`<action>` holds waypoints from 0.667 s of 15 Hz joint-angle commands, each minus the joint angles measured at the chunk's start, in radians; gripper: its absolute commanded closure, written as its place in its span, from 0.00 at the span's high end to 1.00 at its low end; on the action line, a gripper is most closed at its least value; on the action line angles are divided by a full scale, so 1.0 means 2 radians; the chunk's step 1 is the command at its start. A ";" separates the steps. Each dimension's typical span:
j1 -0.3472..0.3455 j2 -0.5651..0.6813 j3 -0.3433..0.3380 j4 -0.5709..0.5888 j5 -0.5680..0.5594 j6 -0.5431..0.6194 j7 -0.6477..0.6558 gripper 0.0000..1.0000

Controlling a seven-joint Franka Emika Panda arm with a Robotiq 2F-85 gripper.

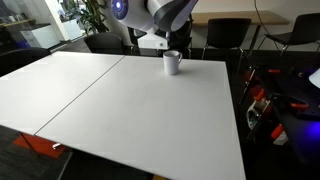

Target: Place the marker inside the mug

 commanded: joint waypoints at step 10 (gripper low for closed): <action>-0.037 0.075 0.008 0.064 0.006 -0.011 -0.016 0.05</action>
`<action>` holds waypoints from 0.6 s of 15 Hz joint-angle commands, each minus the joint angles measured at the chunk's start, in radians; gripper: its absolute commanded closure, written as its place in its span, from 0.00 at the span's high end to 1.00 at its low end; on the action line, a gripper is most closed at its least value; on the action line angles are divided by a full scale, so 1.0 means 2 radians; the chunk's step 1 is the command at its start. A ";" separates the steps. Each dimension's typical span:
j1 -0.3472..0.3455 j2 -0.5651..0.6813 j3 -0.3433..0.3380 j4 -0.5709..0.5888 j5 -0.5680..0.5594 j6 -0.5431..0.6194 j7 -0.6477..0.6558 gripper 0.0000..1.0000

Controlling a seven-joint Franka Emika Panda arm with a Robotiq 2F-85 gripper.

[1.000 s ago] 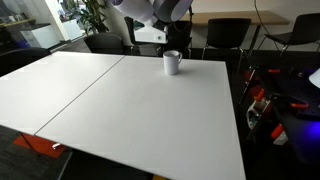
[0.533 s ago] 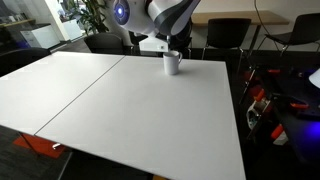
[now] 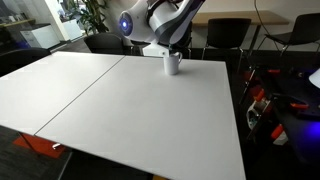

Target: Place the marker inside the mug

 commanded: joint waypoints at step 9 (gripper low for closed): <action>-0.021 0.056 0.007 0.071 0.017 -0.010 -0.050 0.46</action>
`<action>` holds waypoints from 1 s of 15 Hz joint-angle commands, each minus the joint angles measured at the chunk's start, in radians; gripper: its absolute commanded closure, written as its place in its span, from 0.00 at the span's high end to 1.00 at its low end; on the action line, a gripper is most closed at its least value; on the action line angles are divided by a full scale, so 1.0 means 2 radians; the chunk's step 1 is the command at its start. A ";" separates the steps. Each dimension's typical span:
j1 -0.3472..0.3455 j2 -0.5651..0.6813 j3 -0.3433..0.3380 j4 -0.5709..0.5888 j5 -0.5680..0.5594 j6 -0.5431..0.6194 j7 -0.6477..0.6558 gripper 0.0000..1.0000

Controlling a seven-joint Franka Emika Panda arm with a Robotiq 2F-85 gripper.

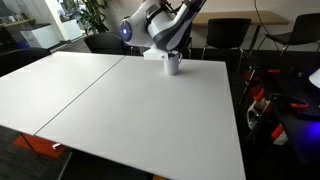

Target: Place the marker inside the mug

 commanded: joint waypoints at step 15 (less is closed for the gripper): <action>0.020 -0.136 0.007 -0.115 0.000 -0.013 0.062 1.00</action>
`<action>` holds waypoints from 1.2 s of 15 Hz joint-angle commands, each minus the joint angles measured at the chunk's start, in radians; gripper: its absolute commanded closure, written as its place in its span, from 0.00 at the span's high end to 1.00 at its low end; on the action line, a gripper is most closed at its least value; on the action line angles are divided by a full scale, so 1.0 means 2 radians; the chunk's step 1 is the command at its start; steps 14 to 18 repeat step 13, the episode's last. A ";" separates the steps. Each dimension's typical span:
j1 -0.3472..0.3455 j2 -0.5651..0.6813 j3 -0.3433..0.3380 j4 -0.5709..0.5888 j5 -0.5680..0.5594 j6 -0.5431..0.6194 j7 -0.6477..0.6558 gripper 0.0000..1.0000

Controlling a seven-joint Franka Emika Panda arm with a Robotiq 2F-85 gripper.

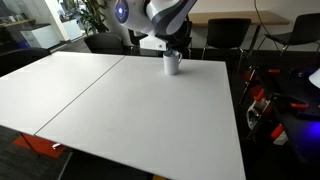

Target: Place the marker inside the mug

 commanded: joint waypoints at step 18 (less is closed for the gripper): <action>0.001 -0.085 0.025 -0.087 -0.016 -0.006 0.044 1.00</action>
